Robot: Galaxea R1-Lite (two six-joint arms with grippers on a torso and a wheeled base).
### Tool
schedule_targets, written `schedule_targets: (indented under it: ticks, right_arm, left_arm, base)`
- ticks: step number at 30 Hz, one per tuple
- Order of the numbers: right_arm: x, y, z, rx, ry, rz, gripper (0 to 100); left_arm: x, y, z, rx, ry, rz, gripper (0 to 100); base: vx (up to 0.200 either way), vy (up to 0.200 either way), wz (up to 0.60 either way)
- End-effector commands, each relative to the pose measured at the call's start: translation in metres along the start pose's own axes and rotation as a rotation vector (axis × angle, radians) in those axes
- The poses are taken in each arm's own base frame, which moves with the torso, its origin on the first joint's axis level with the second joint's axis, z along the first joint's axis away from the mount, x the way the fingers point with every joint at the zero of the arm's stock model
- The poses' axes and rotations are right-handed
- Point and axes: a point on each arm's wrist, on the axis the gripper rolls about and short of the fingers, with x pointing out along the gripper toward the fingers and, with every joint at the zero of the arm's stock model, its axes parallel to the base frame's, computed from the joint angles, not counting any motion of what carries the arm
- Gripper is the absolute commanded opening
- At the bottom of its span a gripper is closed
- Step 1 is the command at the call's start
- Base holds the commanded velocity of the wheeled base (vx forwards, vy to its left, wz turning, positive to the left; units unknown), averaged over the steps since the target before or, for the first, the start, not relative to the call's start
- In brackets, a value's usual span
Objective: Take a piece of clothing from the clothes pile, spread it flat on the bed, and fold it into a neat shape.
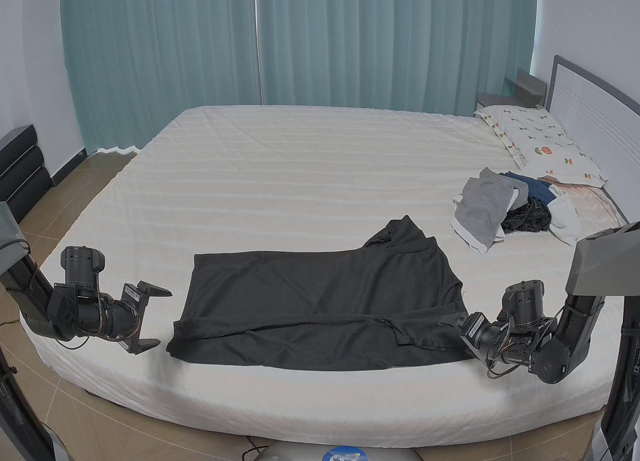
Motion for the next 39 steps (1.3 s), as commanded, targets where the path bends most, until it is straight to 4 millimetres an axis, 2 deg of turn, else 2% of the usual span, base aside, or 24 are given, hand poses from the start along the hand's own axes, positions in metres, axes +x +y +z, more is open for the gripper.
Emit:
schedule_targets:
  ticks: [1,9,10,21,30,39]
  right_arm:
    - [0.010,-0.007,-0.002,0.004,0.013,-0.025,100]
    - [0.016,-0.007,-0.002,-0.012,0.014,-0.024,100]
    - [0.017,-0.009,-0.003,-0.019,0.018,-0.029,0]
    - [0.012,-0.013,-0.007,-0.056,0.002,-0.065,0]
    - [-0.020,0.001,-0.001,-0.041,0.021,0.018,0]
    - [-0.028,0.002,0.004,-0.002,0.050,0.053,0]
  left_arm:
    - [0.001,0.000,0.000,-0.001,0.000,0.003,100]
    - [0.002,0.000,-0.001,0.003,0.002,0.006,100]
    - [0.002,0.000,-0.002,0.003,0.003,0.007,100]
    - [0.003,0.000,-0.002,0.004,0.003,0.006,100]
    - [0.004,0.001,-0.001,0.002,0.004,0.010,100]
    - [0.004,0.000,-0.001,0.002,0.004,0.010,100]
  base:
    - [0.000,0.000,0.00]
    - [0.000,0.000,0.00]
    - [0.000,0.000,0.00]
    - [0.000,0.000,0.00]
    - [0.000,0.000,0.00]
    - [0.000,0.000,0.00]
